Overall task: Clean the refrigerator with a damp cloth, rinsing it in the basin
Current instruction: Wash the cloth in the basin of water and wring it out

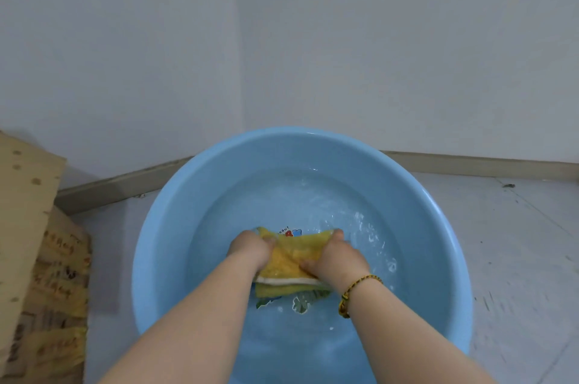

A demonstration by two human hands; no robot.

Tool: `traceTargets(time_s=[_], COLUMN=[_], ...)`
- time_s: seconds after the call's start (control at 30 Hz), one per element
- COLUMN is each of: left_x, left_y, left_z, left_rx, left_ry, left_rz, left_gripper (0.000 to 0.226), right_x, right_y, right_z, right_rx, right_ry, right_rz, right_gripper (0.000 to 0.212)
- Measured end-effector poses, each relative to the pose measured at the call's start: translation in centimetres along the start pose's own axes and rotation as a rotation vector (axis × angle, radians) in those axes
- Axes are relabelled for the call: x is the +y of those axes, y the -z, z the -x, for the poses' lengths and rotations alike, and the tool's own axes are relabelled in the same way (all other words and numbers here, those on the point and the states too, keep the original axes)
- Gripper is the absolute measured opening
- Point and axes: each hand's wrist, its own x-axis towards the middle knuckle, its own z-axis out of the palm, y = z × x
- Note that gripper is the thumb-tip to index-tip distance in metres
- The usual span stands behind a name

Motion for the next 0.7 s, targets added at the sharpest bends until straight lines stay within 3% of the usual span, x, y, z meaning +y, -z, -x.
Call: traceTargets(time_s=[0.07, 0.2, 0.3, 0.43, 0.6, 0.7], left_x=[0.2, 1.1, 2.8, 5.5, 6.3, 6.2], left_y=[-0.3, -0.4, 0.4, 0.9, 0.0, -0.1], left_z=[0.1, 0.5, 1.5, 3.8, 6.0, 6.1], left_rx=[-0.012, -0.084, 0.021, 0.153, 0.167, 0.185], left_ry=[0.032, 0.061, 0.028, -0.145, -0.315, -0.329], left_rz=[0.104, 0.509, 0.694, 0.802, 0.804, 0.803], left_gripper=[0.04, 0.046, 0.048, 0.036, 0.04, 0.045], right_x=[0.3, 0.3, -0.7, -3.3, -3.0, -2.5], right_y=[0.3, 2.2, 3.4, 3.4, 4.1, 3.3], right_z=[-0.4, 0.9, 2.2, 4.5, 3.4, 4.3], right_rx=[-0.078, -0.153, 0.001, 0.315, 0.4, 0.414], right_ry=[-0.029, -0.012, 0.06, 0.296, 0.231, 0.228], right_rz=[-0.178, -0.791, -1.05, -0.952, -0.933, -0.954], right_gripper=[0.065, 0.016, 0.015, 0.021, 0.024, 0.03])
